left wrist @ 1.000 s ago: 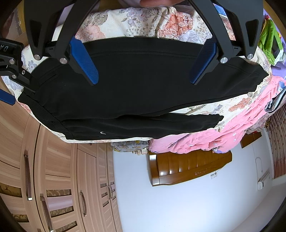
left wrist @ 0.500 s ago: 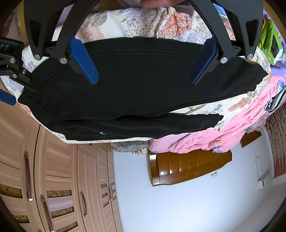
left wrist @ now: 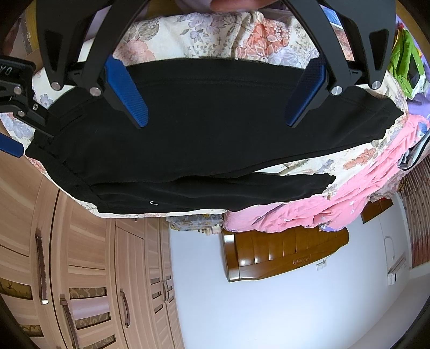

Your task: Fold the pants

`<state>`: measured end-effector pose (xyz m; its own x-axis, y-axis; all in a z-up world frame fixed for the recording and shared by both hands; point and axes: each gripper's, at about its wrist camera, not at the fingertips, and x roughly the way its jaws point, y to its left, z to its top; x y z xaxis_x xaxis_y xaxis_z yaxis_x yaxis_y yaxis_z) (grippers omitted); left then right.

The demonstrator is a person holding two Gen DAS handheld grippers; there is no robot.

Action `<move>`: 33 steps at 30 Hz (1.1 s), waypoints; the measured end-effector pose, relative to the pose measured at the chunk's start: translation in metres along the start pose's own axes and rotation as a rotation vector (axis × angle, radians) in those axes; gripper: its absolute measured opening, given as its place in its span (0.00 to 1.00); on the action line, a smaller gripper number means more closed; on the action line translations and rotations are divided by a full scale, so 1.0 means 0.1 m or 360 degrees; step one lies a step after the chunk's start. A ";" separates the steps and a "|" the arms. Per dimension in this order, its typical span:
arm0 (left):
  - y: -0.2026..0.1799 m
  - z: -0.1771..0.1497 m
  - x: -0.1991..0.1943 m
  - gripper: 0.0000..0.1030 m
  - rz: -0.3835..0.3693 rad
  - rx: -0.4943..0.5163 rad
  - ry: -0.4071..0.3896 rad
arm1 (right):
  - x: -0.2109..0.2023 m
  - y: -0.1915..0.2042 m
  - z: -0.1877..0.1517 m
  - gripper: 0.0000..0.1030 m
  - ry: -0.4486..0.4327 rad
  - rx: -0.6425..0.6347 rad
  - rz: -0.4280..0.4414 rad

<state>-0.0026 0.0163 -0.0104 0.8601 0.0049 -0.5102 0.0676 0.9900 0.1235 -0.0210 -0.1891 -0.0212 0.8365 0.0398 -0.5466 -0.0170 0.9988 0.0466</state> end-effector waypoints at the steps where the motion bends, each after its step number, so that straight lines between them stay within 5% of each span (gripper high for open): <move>1: -0.01 0.00 0.00 0.99 -0.0004 0.0001 0.0005 | 0.01 0.00 -0.01 0.96 0.0003 0.0001 0.0002; 9: 0.01 0.02 0.23 0.99 -0.0055 0.0070 0.0129 | 0.30 -0.03 0.11 0.96 0.0172 -0.0107 0.0022; 14: 0.20 0.30 0.57 0.99 0.0143 0.0174 0.0154 | 0.84 -0.30 0.78 0.96 0.0220 -0.0092 0.0025; 16: 0.37 0.46 0.84 0.99 0.0134 0.0166 0.0260 | 1.13 -0.46 1.08 0.96 0.0216 -0.0017 0.0058; 20: 0.67 0.72 1.55 0.98 -0.0109 0.0162 0.0592 | 2.02 -0.67 1.56 0.96 0.0409 -0.0004 0.0089; 22: 0.79 0.84 1.75 0.98 -0.0125 0.0129 0.0568 | 2.38 -0.66 1.72 0.96 0.0469 -0.0092 0.0117; 25: 0.91 1.07 2.04 0.98 -0.0327 0.0064 0.0511 | 2.87 -0.65 1.95 0.96 0.0460 -0.0239 0.0203; 33: 1.04 1.59 2.99 0.98 -0.0670 -0.0139 0.0702 | 4.03 -0.81 2.15 0.96 0.0703 -0.0540 0.0288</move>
<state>0.3417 0.0987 -0.0144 0.4770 -0.3497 -0.8063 0.2983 0.9274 -0.2258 0.4357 -0.2605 -0.0654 0.4975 0.1467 -0.8550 -0.3737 0.9257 -0.0586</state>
